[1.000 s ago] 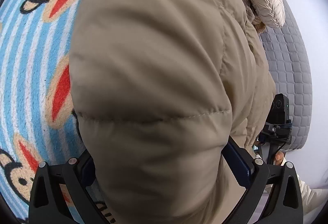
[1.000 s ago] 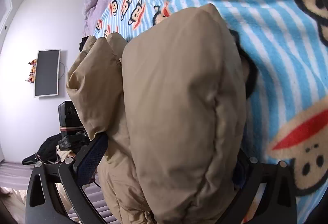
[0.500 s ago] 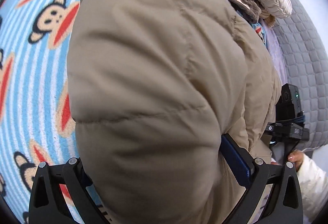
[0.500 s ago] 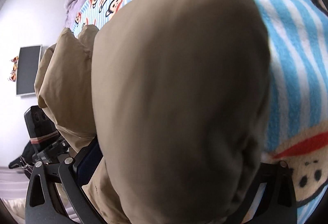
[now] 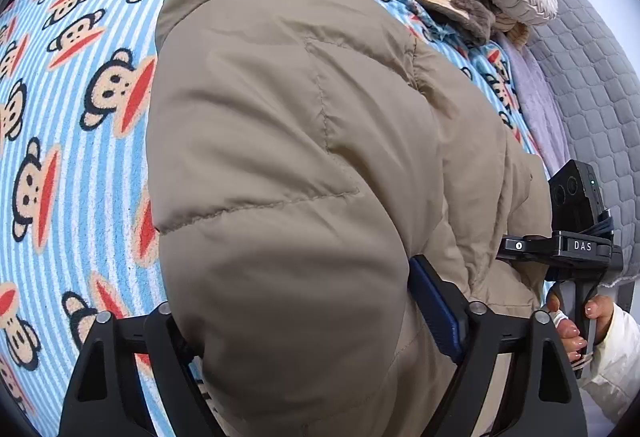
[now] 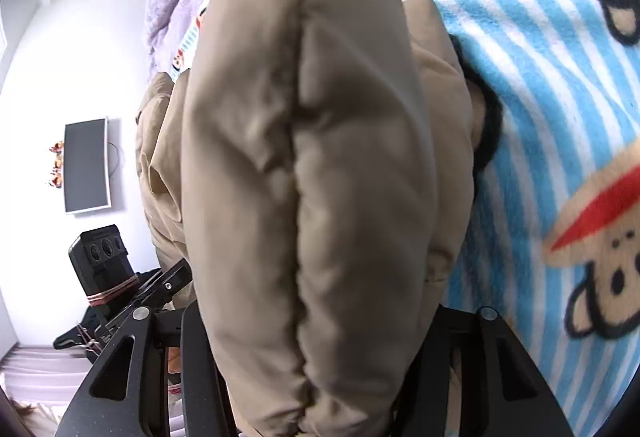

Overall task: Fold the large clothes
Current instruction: 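Lift the jacket edge with both grippers and fold it over the bundle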

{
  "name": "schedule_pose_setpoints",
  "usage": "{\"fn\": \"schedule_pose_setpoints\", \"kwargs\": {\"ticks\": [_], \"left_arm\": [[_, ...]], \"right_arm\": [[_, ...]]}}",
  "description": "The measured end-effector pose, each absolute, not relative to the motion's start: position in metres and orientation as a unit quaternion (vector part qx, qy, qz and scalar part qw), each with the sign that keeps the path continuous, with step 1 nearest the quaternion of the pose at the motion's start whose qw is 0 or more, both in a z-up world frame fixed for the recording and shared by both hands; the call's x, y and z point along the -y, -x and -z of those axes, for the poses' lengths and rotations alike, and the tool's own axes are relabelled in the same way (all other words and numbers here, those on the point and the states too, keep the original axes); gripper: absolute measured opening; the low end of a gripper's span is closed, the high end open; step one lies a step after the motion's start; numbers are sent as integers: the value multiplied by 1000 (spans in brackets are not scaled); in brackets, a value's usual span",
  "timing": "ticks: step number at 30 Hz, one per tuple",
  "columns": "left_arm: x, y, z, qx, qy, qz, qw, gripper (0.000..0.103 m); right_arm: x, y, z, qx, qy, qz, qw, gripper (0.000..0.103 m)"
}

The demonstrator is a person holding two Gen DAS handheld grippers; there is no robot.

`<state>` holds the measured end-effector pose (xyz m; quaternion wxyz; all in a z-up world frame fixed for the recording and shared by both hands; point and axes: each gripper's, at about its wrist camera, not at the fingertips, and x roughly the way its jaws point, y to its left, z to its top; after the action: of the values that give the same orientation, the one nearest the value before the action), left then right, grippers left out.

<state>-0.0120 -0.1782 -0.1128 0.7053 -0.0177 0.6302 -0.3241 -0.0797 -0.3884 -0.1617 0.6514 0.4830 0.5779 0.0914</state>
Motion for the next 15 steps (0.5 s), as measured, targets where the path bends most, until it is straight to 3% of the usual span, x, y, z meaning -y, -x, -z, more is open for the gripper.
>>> {"fn": "schedule_pose_setpoints", "kwargs": {"ticks": [15], "left_arm": [[102,-10,64,-598,72,328,728,82]], "right_arm": [[342,53,121,-557,-470,-132,672,52]]}}
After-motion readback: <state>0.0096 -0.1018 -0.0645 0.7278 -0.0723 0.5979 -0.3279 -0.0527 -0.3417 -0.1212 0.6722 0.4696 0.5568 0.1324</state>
